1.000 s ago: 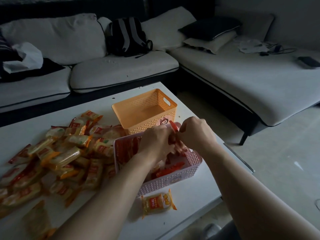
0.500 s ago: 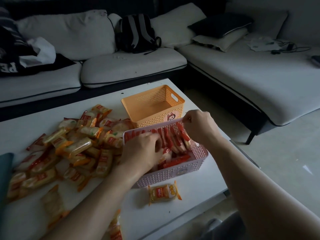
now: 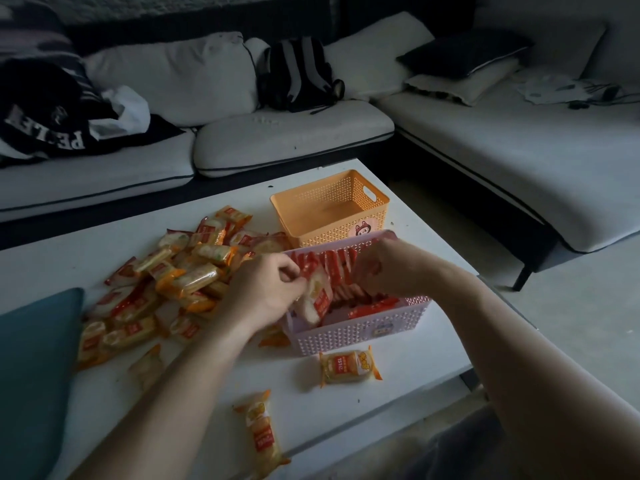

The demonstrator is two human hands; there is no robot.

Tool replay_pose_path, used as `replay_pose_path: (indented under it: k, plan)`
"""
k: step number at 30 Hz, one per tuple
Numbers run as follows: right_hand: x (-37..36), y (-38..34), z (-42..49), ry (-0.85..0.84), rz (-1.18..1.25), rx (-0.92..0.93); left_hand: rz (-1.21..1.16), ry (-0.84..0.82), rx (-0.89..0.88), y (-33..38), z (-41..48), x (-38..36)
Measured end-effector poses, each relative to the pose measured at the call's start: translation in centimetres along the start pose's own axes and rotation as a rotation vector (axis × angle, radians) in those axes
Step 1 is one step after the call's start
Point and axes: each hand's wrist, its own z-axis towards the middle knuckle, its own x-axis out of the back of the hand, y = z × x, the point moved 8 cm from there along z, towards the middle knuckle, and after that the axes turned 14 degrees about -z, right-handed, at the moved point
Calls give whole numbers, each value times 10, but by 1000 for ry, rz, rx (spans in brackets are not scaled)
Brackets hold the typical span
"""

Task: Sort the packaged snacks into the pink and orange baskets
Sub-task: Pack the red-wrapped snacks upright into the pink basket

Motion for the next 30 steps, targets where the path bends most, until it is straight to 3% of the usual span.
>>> replay_pose_path:
  k: [5, 12, 20, 24, 27, 30]
  plan:
    - [-39, -15, -8, -282, -117, 99, -63, 14, 73, -28, 3, 22]
    - [-37, -13, -7, -280, -28, 71, -61, -35, 35, -31, 7, 11]
    - [-45, -1, 2, -296, -86, 55, 256, -147, 88, -35, 3, -20]
    - [-20, 2, 11, -5, -63, 23, 291, -79, 88, -36, 0, -18]
    - [5, 4, 11, 229, 81, -75, 27, 35, -22, -25, 1, -10]
    - [11, 1, 10, 301, 313, -164, -220, 25, -84, -16, 2, -12]
